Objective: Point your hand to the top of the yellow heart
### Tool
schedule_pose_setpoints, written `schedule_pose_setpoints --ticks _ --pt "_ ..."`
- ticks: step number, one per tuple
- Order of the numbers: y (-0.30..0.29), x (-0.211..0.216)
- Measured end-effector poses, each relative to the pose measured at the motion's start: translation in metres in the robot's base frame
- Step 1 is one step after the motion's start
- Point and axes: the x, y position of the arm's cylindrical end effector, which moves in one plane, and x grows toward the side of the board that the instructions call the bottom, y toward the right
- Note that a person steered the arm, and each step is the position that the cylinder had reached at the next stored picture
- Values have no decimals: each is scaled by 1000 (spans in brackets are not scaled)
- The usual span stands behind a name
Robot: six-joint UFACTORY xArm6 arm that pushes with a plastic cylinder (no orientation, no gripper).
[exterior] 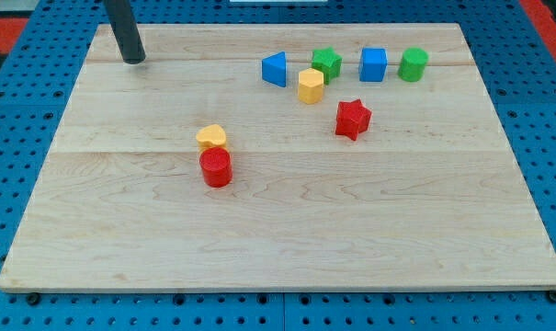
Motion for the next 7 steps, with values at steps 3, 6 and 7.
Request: schedule_pose_setpoints --ticks 3,6,7 --pt "-5 39" --pt "-3 163" --pt "10 162"
